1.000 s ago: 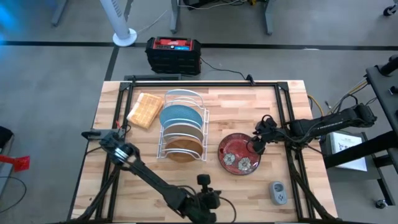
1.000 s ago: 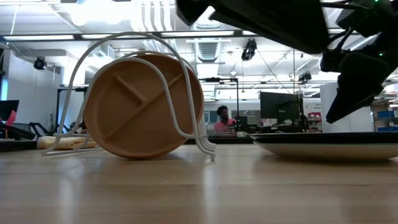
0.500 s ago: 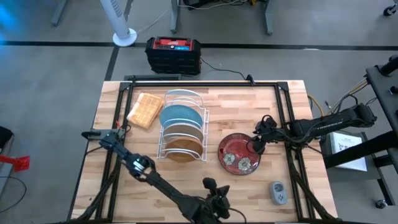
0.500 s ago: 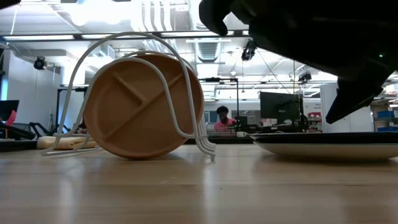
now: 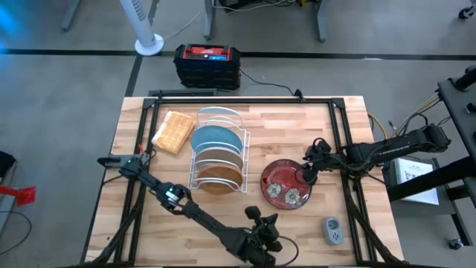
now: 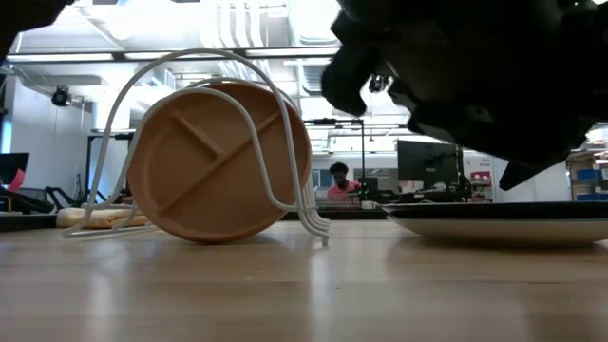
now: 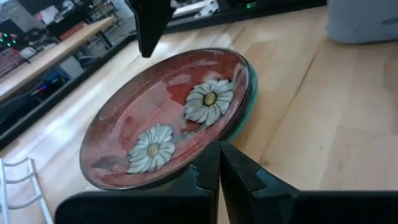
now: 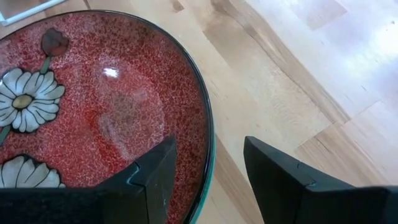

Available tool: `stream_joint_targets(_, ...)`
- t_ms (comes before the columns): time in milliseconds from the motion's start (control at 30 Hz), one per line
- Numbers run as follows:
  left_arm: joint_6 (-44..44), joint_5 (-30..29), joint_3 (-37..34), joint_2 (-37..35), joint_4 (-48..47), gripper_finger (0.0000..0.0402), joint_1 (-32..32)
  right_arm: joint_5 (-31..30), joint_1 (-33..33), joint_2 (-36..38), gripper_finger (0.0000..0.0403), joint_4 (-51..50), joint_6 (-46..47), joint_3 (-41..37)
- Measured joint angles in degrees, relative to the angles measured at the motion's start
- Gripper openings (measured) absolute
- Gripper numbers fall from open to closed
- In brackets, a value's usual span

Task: Sort dishes
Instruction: Put the red plate into the dishwasher rack

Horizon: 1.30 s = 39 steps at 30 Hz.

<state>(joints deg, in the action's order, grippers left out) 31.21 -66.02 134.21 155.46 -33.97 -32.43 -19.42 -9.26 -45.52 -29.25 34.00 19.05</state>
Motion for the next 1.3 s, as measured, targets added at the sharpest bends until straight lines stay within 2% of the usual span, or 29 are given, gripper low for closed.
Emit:
stream_joint_targets(167,0.3,4.5,0.0,0.0,0.1,0.0000,1.7,0.0,0.0,0.0,0.0181,0.4,0.5,0.0)
stream_joint_targets(367,-0.1,4.7,0.0,0.0,0.1,0.0000,2.6,-0.3,0.0,-0.4,0.0181,1.2,1.9,0.0)
stream_joint_targets(533,-0.1,5.6,0.0,0.0,-0.1,0.0000,3.3,-3.2,0.3,-2.6,0.0181,1.7,2.4,0.0)
stream_joint_targets(1067,-0.2,9.4,0.0,0.0,-1.1,0.0000,5.8,-2.6,0.6,-10.6,0.0181,5.5,3.7,0.0)
stream_joint_targets(1300,-0.2,11.4,0.0,-0.1,-1.2,0.0000,6.8,-1.0,0.5,-11.2,0.0181,6.2,3.6,0.0)
